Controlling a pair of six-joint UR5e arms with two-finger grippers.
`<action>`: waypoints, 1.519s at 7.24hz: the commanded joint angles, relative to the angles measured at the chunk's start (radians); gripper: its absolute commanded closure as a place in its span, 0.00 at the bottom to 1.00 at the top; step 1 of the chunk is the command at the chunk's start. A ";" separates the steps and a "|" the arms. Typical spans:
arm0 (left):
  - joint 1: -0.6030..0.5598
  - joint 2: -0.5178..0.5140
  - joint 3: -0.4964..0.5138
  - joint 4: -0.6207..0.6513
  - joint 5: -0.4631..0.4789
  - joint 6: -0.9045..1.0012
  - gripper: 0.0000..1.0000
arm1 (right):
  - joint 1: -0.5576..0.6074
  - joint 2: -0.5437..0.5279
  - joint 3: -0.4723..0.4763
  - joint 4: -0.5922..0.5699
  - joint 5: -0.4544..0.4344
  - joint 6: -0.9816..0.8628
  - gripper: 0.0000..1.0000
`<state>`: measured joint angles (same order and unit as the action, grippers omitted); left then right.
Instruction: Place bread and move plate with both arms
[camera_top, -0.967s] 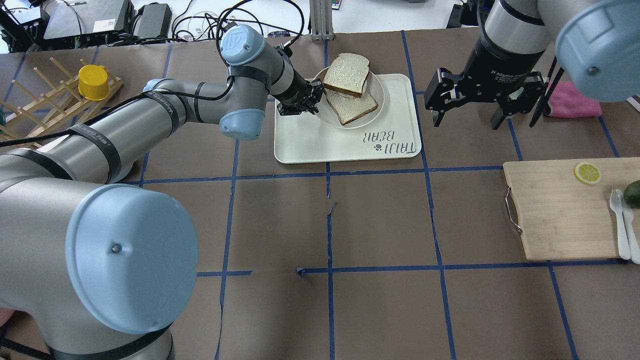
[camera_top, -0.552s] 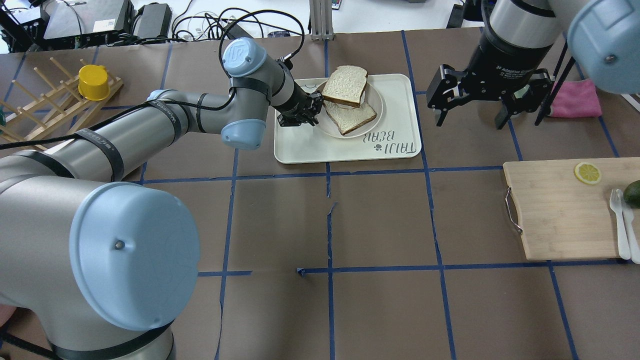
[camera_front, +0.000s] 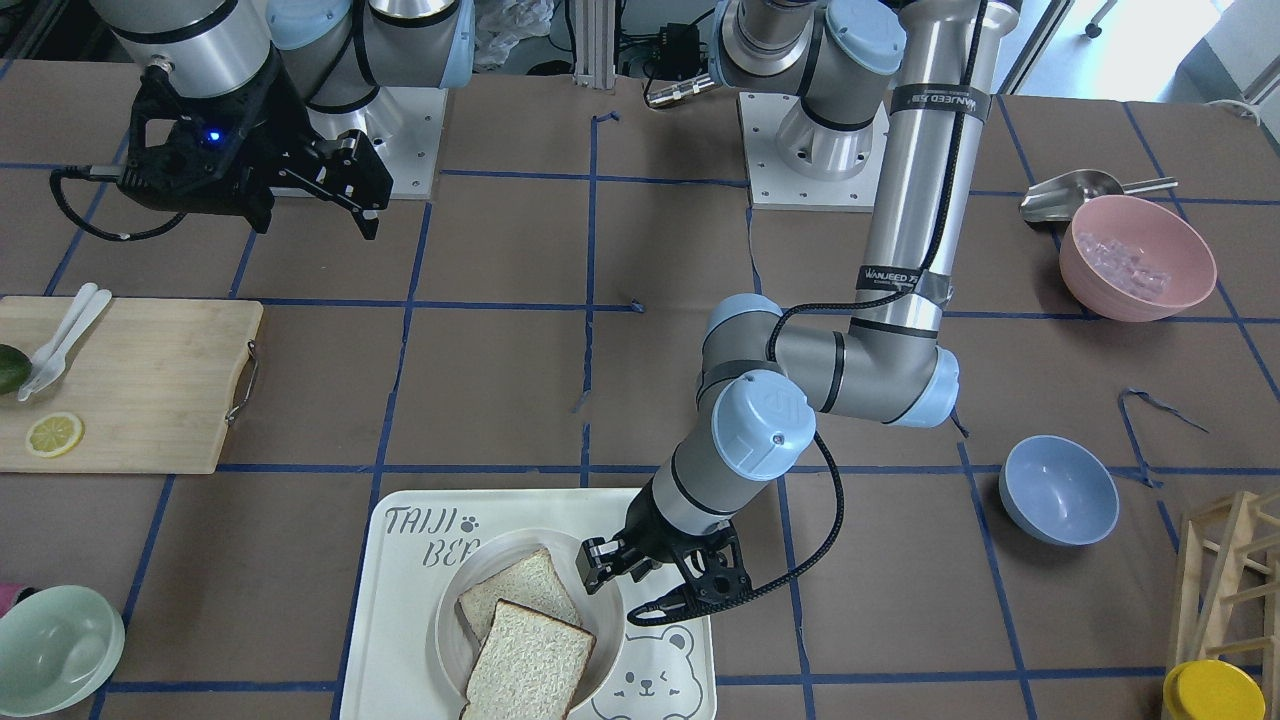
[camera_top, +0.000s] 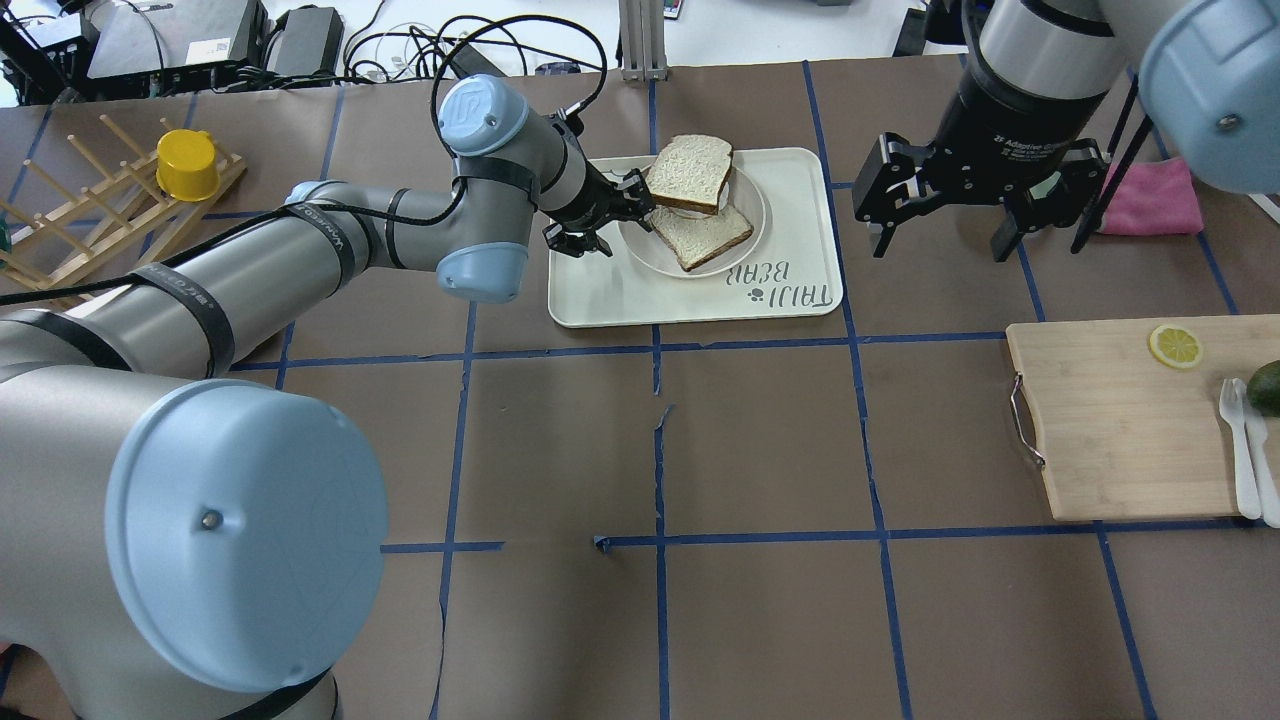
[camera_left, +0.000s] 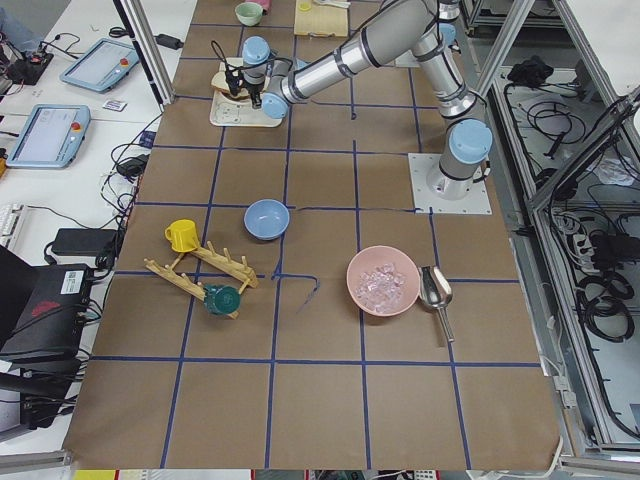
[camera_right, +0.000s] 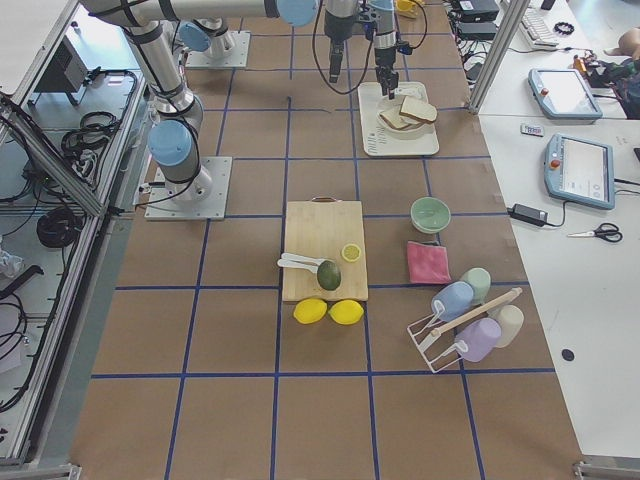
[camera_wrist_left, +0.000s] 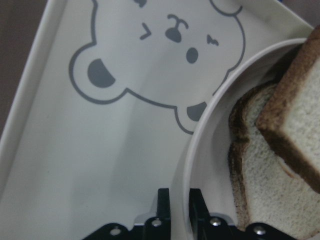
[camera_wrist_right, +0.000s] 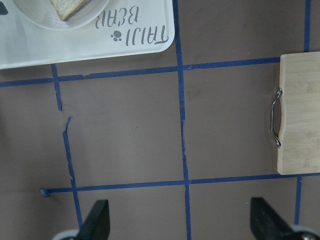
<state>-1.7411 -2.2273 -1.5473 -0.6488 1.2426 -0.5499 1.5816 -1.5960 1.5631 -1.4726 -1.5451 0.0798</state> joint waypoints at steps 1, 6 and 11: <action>0.017 0.096 0.010 -0.108 0.023 0.132 0.04 | -0.002 -0.007 0.002 0.041 -0.023 -0.005 0.00; 0.063 0.418 0.039 -0.596 0.360 0.490 0.00 | -0.003 -0.024 -0.003 0.046 -0.013 -0.005 0.00; 0.161 0.652 0.000 -0.867 0.387 0.533 0.00 | -0.011 -0.024 -0.008 0.044 -0.021 -0.005 0.00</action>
<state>-1.5996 -1.5929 -1.5338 -1.5074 1.6302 -0.0052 1.5715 -1.6187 1.5591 -1.4285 -1.5636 0.0752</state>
